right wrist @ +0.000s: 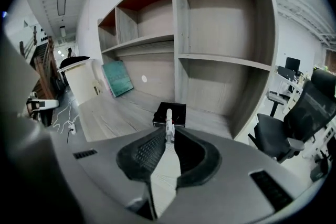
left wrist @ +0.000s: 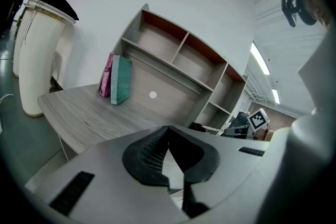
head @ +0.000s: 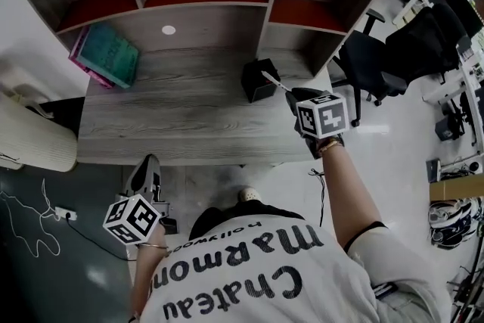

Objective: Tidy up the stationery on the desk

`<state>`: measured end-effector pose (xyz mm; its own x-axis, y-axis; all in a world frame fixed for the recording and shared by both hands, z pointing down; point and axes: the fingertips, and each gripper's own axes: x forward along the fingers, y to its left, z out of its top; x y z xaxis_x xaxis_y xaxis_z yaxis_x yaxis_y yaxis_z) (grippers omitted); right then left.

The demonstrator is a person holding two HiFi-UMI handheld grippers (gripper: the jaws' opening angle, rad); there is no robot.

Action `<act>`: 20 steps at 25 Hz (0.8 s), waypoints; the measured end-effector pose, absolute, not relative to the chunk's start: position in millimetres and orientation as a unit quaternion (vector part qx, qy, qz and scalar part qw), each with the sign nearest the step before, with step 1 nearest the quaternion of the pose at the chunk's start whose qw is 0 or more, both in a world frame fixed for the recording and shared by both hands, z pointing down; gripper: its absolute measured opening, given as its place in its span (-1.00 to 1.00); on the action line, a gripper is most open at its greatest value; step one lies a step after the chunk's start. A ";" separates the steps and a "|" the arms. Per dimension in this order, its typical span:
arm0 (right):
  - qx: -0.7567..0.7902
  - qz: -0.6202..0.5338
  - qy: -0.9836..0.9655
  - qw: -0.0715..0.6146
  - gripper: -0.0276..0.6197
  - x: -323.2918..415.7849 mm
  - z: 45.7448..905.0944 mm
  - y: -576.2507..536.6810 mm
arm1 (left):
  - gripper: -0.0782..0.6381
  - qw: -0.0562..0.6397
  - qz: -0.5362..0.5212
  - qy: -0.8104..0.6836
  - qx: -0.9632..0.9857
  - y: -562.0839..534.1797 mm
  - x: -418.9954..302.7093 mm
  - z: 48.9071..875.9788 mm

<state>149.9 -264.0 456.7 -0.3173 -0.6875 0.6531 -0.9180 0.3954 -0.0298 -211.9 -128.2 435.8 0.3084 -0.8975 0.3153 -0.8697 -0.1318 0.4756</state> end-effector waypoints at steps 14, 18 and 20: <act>0.454 0.157 -0.792 0.376 -0.72 145.9 472.0 -297.7 | -0.74 0.295 -0.023 -0.608 0.737 -138.5 -198.1 434.4; 0.441 0.136 -0.789 0.407 -0.72 138.0 474.1 -310.7 | -0.74 0.294 -0.021 -0.607 0.738 -140.9 -196.1 433.8; 0.434 0.131 -0.788 0.415 -0.72 133.7 476.5 -316.0 | -0.74 0.295 -0.019 -0.607 0.737 -140.6 -195.7 435.5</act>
<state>133.7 -316.0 476.5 -0.2773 -0.5764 0.7687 -0.7937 0.5882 0.1548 -195.7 -140.6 435.5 0.2612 -0.9069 0.3306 -0.8848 -0.0881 0.4575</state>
